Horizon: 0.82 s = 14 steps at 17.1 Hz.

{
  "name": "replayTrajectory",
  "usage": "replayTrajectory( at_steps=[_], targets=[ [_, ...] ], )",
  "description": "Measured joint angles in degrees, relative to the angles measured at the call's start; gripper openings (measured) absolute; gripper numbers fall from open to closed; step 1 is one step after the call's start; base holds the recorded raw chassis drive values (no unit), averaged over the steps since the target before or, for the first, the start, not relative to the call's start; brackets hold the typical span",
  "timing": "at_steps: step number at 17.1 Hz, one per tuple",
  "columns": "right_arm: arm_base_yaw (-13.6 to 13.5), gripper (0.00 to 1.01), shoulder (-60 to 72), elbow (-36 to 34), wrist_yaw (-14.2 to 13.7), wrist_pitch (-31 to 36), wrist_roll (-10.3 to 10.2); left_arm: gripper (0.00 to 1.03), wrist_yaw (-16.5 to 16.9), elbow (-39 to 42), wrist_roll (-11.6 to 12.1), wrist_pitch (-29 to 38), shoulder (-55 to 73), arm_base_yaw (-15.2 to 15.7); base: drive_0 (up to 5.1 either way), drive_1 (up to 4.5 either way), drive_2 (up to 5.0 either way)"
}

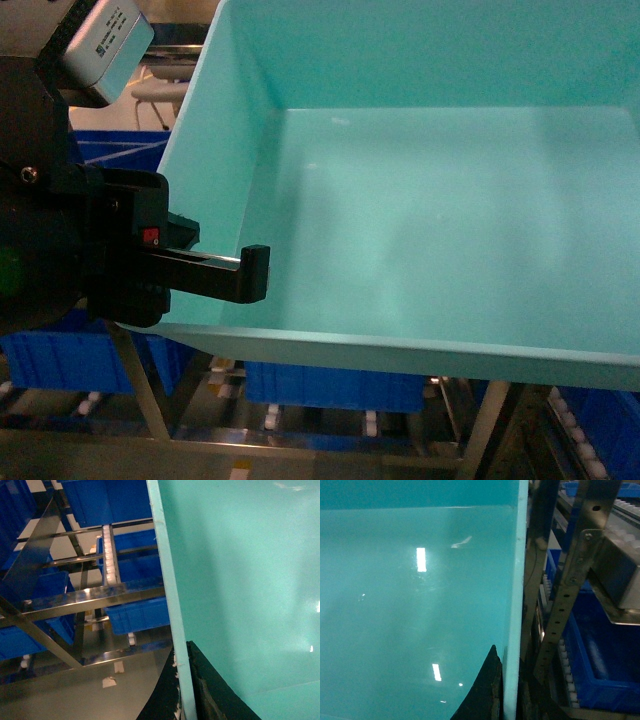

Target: Organize blue bins on left shelf correctly

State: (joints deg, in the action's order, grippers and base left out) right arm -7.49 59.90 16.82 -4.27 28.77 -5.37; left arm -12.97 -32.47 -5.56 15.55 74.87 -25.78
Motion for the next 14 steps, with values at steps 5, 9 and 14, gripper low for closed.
replayTrajectory(
  at_steps=[5, 9, 14],
  targets=[
    [0.00, 0.02, 0.00, 0.00, 0.02, 0.00, 0.00, 0.02, -0.02, 0.00, 0.00, -0.04, 0.00, 0.00, -4.1, 4.46, -0.3],
    [-0.02, 0.02, 0.00, 0.00, 0.02, 0.04, 0.00, 0.02, 0.09, 0.00, -0.02, -0.13, 0.00, 0.07, -1.0, 1.12, -0.1],
    [-0.02, 0.02, 2.29, -0.26, 0.90, 3.23, 0.44, 0.02, 0.77, -0.22, -0.68, -0.59, 0.96, 0.74, 0.0, 0.00, 0.0]
  ],
)
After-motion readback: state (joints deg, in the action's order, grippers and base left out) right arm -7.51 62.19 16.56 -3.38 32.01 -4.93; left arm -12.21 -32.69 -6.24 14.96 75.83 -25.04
